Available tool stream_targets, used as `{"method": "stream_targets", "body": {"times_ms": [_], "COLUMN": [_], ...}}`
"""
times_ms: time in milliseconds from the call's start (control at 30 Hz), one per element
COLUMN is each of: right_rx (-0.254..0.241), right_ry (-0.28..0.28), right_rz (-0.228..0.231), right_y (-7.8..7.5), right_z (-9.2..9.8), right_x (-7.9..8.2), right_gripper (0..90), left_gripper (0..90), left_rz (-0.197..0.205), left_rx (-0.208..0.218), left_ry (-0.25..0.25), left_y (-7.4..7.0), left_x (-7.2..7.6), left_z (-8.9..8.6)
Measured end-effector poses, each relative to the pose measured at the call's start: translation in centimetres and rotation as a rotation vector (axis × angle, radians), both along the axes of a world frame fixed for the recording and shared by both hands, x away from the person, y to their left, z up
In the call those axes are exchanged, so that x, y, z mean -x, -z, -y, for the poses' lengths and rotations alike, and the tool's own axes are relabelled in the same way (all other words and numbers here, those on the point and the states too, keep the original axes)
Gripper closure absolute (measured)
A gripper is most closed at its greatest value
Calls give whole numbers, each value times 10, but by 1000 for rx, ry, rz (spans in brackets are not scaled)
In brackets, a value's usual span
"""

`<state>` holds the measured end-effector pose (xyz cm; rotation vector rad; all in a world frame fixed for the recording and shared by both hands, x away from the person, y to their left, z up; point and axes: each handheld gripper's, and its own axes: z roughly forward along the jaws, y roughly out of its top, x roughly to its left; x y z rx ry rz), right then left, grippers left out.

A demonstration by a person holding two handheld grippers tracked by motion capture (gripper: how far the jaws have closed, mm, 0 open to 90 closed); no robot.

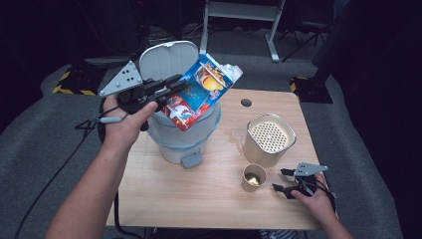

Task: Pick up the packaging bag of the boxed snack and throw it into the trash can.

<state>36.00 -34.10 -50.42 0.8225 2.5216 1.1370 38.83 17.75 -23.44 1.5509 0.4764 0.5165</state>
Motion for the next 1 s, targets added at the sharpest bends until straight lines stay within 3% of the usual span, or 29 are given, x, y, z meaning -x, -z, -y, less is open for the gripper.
{"method": "stream_targets", "body": {"times_ms": [200, 500, 1000], "right_rx": [-1, 0, -1], "right_ry": [1, 0, 1], "right_rz": [1, 0, 0], "right_y": [0, 0, 0], "right_z": [0, 0, 0], "right_x": [0, 0, 0], "right_gripper": [266, 267, 267], "left_gripper": [786, 786, 785], "left_rz": [22, 16, 16], "left_rx": [12, 45, -8], "left_ry": [-59, -86, -115], "left_y": [-6, -4, 6], "left_x": [-9, -29, -57], "left_z": [-10, -16, -8]}}
